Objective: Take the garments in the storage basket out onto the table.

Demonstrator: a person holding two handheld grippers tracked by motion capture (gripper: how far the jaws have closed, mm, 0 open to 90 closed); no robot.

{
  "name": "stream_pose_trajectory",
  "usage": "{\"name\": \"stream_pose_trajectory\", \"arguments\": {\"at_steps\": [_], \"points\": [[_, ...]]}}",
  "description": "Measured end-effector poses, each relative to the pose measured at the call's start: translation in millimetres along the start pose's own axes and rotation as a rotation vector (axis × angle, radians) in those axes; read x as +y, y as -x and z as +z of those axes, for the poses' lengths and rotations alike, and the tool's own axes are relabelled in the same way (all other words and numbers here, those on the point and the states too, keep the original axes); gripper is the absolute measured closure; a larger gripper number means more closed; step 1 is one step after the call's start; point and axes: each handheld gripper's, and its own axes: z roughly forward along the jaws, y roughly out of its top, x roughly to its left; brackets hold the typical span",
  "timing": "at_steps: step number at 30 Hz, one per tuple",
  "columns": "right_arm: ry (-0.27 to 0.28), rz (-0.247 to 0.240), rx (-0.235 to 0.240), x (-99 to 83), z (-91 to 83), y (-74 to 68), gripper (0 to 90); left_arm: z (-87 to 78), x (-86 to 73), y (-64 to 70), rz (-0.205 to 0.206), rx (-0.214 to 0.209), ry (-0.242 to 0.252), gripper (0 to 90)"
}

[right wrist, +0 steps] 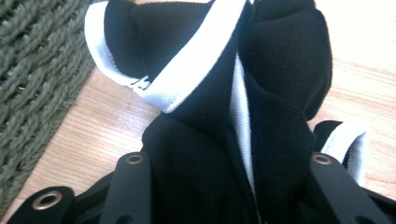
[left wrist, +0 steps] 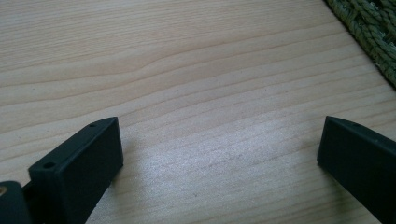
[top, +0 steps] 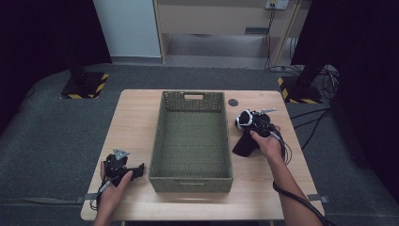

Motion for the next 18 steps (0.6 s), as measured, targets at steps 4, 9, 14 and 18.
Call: {"name": "stream_pose_trajectory", "arguments": {"at_steps": [4, 9, 14, 18], "points": [[-0.008, 0.021, -0.002, -2.6, 3.1, 2.3, 53.7, 0.0, 0.0, 0.0, 0.000, 0.000, 0.000, 0.0], [-0.016, 0.049, 0.003, -3.4, 5.6, 2.3, 35.1, 0.0, 0.0, 0.0, 0.000, 0.000, 0.000, 0.0], [-0.005, 0.073, 0.002, -2.9, -1.0, 2.7, 11.8, 0.0, 0.0, 0.0, 0.000, 0.000, 0.000, 0.0], [0.021, 0.080, 0.009, -1.2, -15.7, 3.0, 5.2, 0.0, 0.0, 0.0, 0.000, 0.000, 0.000, 0.0]]}}
